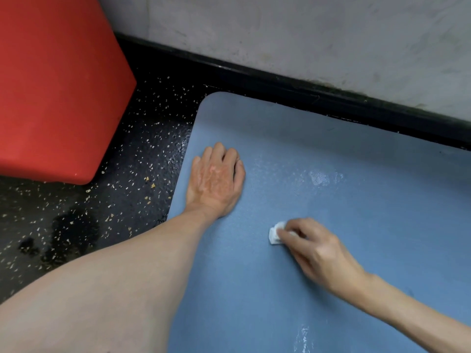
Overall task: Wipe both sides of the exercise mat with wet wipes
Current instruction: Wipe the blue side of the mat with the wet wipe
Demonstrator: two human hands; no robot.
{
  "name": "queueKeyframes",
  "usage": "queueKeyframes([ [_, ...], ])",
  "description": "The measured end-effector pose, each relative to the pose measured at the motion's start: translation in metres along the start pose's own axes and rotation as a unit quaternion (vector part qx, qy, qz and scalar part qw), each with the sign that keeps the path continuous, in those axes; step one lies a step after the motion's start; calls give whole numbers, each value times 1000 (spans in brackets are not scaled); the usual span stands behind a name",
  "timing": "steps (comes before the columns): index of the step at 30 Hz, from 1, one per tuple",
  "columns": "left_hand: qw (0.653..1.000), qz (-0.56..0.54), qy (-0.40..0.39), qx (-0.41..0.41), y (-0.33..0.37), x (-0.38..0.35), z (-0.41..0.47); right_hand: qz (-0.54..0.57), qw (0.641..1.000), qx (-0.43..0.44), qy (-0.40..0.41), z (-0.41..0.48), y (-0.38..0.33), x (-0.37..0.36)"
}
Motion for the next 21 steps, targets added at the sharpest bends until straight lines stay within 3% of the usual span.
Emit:
queueKeyframes([
  [2,1000,3,2,-1,0,1,0,0,1000,8,-4,11,7,1],
  [7,1000,3,0,-3,0,1,0,-51,992,-76,87,51,45,16],
  [14,1000,6,-2,-10,3,1,0,-12,999,32,-13,10,5,-2],
  [18,1000,7,1,-12,2,3,0,-75,992,-47,87,69,61,30],
  [21,1000,6,0,-8,2,2,0,-77,988,-73,112,57,58,32],
])
Point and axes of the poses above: each hand's wrist, its own z-axis towards the middle knuckle, its own x-axis out of the back of the hand, y = z × x, the point moved 10 cm from there along z, towards the middle knuckle, and after that the axes turned 3 degrees about y, right-handed, at the moved point
